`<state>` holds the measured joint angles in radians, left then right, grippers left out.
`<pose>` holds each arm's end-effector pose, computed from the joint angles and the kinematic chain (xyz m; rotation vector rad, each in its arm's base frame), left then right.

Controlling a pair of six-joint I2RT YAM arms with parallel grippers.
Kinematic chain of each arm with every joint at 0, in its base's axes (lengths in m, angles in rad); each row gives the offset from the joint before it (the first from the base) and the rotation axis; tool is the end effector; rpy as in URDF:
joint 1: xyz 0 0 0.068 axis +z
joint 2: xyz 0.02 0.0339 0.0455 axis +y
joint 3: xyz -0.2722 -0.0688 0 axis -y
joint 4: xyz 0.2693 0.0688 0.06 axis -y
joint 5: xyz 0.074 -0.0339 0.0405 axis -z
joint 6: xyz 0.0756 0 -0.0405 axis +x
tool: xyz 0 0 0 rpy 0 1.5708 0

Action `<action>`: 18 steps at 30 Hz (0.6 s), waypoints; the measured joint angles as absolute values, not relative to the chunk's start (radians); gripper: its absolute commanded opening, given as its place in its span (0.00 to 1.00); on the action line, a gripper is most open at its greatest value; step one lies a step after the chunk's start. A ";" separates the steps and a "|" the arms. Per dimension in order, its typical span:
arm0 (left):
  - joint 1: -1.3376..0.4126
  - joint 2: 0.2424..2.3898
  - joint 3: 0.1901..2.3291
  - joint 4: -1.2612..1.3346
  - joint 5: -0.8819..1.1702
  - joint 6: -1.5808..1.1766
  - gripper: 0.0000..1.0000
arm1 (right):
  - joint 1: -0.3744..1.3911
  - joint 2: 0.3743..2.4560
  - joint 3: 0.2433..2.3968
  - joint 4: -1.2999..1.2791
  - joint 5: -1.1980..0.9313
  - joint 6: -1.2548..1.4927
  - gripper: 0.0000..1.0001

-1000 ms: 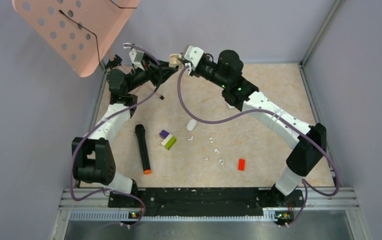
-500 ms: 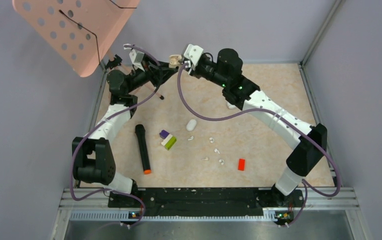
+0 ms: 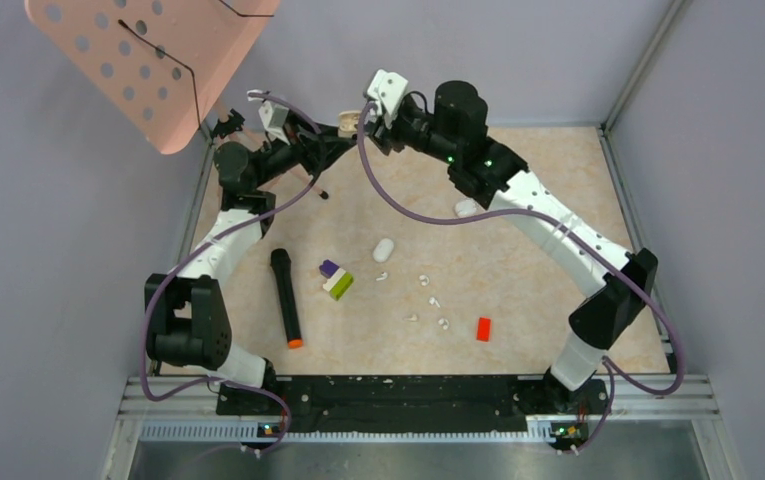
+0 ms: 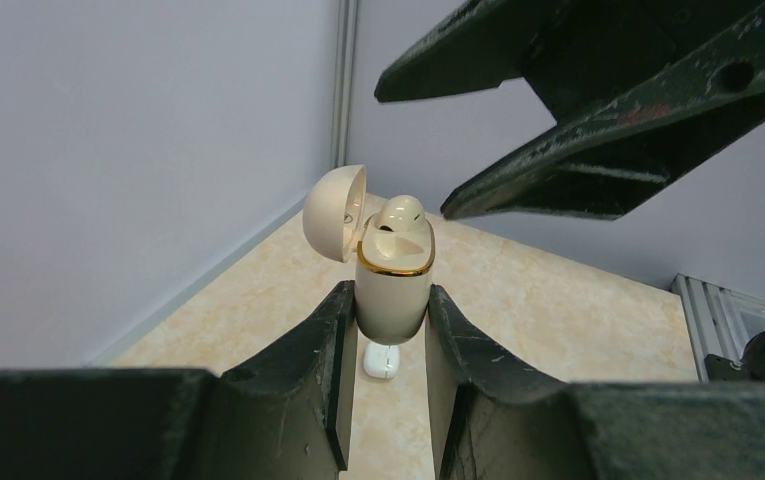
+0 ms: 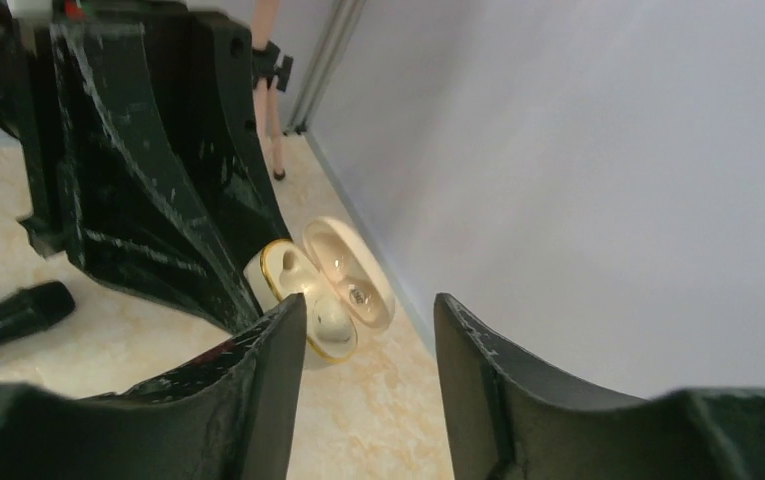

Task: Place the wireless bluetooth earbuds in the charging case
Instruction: Place the earbud in the charging case.

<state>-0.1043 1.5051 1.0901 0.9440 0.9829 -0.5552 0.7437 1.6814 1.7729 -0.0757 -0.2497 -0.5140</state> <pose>0.3643 -0.1014 0.3899 0.6842 1.1806 -1.0684 0.3259 0.3252 0.4707 -1.0750 1.1409 0.3749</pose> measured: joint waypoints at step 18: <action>-0.104 1.578 1.085 1.025 1.143 -0.595 0.00 | 0.578 1.929 2.315 -0.660 -0.573 -0.274 0.42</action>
<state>-0.1043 1.5784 1.0851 1.0252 1.1427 -0.5949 0.5781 1.9289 2.3146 -0.6598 -0.5728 -0.2737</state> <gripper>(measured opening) 0.327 0.446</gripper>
